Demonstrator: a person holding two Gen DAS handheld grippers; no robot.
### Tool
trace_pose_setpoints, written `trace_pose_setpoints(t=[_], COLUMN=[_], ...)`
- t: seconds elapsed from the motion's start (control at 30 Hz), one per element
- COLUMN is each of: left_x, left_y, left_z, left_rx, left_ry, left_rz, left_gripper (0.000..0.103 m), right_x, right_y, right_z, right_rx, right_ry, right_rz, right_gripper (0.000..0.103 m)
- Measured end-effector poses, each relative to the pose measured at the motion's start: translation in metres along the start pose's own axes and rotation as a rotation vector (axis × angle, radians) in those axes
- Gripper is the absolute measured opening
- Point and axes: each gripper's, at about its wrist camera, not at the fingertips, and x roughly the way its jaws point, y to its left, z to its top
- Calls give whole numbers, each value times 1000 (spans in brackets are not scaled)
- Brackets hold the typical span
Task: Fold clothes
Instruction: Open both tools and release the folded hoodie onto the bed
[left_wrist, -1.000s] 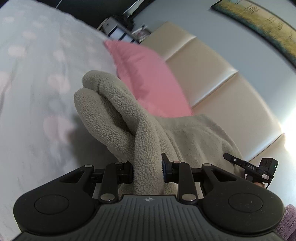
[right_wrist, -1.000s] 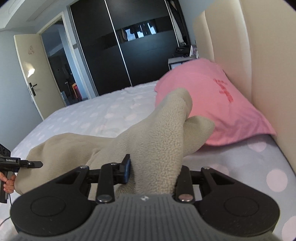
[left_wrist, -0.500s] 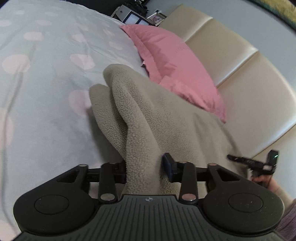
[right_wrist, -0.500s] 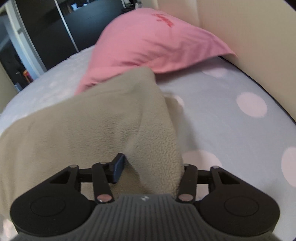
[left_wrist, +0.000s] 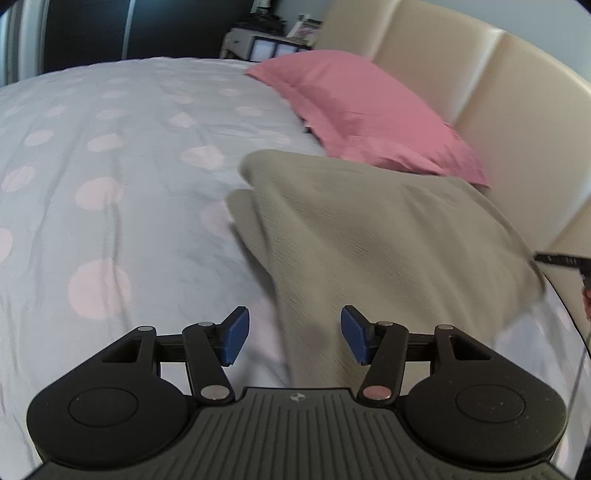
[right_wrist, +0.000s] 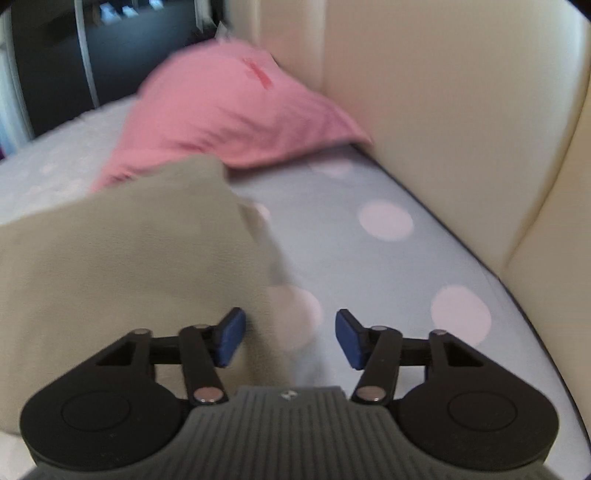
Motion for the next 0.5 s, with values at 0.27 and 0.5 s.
trace_pose_setpoints(t=[0.27,0.5], left_x=[-54,-110], left_y=[-23,-32], left_z=[-35,-74], left_rx=[115,175], left_ry=[-7,-31], left_rz=[28,77], left_gripper=[58,61], right_x=[-59,-114], right_y=[25,71], right_z=[-27,-55], right_rx=[-19,5], right_ry=[-23,-43], right_rz=[76,194], right_gripper=[61,63])
